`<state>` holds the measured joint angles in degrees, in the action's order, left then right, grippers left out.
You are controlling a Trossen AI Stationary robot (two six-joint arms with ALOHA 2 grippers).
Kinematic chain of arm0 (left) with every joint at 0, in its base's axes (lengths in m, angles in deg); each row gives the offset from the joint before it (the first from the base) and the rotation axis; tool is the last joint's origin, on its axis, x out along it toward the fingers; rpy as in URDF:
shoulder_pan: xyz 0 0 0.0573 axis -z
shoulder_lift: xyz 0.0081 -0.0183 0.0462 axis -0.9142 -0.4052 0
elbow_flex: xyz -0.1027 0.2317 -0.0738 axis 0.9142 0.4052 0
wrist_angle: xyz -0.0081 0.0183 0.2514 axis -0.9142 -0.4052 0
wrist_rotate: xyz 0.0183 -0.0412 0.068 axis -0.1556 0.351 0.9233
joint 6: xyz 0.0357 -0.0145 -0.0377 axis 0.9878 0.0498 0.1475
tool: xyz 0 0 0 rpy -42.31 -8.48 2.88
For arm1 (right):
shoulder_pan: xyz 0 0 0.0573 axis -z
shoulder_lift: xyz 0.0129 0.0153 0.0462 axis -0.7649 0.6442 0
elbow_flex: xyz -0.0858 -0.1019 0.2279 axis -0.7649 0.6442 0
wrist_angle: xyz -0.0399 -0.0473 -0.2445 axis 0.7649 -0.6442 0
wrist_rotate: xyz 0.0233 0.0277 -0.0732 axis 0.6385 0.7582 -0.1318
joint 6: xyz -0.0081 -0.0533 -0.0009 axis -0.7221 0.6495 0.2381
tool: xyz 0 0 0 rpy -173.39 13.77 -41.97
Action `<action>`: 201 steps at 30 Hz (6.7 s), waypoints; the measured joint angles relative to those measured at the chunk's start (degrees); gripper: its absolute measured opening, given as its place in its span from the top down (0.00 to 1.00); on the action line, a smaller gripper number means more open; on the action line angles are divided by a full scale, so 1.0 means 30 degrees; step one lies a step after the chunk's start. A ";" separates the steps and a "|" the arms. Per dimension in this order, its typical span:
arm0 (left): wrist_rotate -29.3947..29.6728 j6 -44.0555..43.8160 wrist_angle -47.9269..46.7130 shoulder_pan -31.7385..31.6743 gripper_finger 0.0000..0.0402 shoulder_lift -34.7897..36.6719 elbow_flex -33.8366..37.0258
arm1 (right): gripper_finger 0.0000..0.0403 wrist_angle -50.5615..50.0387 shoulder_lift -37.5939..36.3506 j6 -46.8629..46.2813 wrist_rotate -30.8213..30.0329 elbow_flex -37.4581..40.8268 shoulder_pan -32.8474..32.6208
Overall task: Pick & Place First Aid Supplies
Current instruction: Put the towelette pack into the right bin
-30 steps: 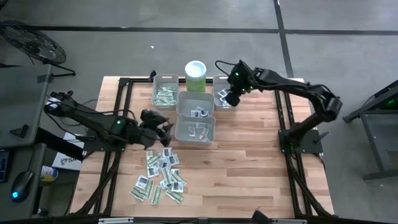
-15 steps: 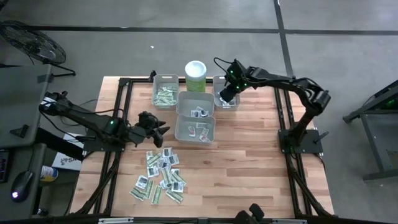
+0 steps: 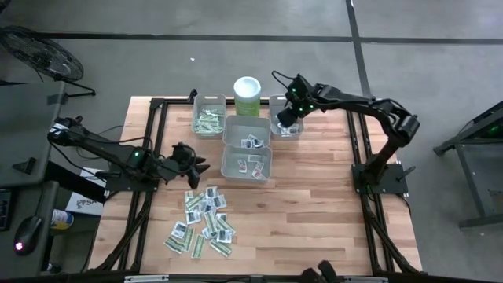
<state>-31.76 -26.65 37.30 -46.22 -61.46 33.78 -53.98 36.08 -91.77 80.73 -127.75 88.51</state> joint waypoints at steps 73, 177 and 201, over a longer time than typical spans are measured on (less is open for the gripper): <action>-0.6782 0.4339 0.2911 -0.0004 0.84 -1.1313 0.1954 | 0.65 -0.3701 -0.4838 -0.8370 -0.7076 0.0000 -1.4852; -0.8360 0.1315 -0.2985 0.0000 0.47 -1.4205 -0.4458 | 0.61 0.6397 -0.1158 -0.7958 -0.5782 -0.0007 -1.7507; -0.8561 0.1322 -0.2998 0.0000 0.86 -1.5763 -0.4523 | 0.63 0.6322 -0.1166 -0.8103 -0.4896 -0.0007 -1.7515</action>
<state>-57.44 -22.68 28.30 -46.22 -108.75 20.21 -35.01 32.58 -116.08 66.04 -127.77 35.96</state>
